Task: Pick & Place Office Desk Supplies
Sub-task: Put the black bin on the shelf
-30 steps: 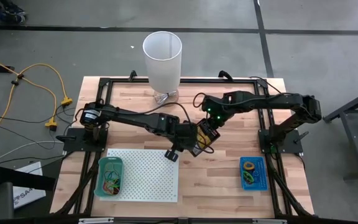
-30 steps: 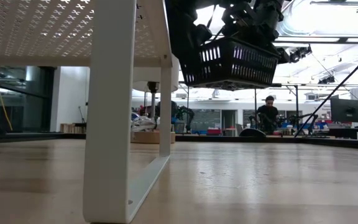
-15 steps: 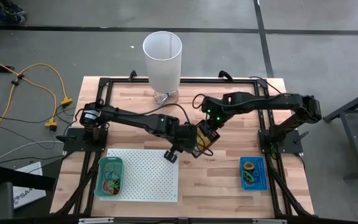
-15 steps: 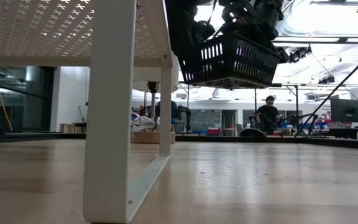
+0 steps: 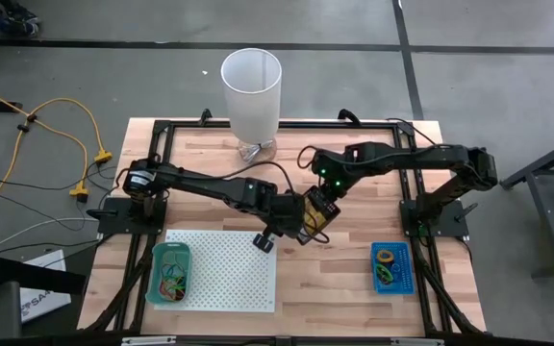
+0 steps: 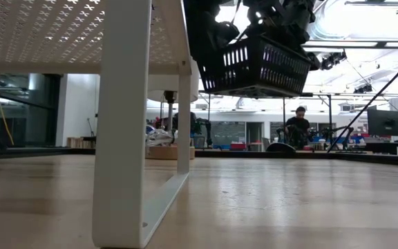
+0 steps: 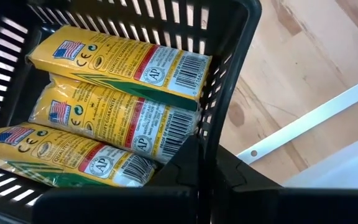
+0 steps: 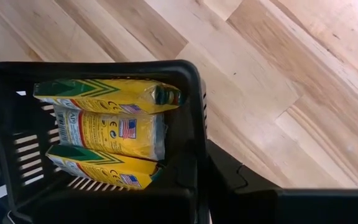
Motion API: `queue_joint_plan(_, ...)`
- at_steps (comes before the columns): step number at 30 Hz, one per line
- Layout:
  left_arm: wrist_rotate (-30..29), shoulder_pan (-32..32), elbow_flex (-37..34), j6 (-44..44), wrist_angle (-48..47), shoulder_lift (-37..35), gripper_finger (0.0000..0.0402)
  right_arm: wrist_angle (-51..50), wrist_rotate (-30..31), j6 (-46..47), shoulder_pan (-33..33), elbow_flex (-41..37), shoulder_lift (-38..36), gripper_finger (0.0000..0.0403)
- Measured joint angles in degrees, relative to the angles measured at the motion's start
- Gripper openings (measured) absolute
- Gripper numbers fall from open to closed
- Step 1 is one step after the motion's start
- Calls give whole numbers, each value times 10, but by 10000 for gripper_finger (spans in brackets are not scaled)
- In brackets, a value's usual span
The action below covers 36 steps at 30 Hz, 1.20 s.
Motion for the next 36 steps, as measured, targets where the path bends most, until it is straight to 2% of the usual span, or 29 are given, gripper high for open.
queue_joint_plan(16,-12,-6,0,-8,-1,0,1,6,3,-13,1,0,0,10)
queue_joint_plan(29,-13,-6,-1,-12,-4,0,0,4,0,-13,1,0,-1,112)
queue_joint_plan(36,-13,-6,-1,-11,-3,0,0,6,7,-15,1,0,-1,142)
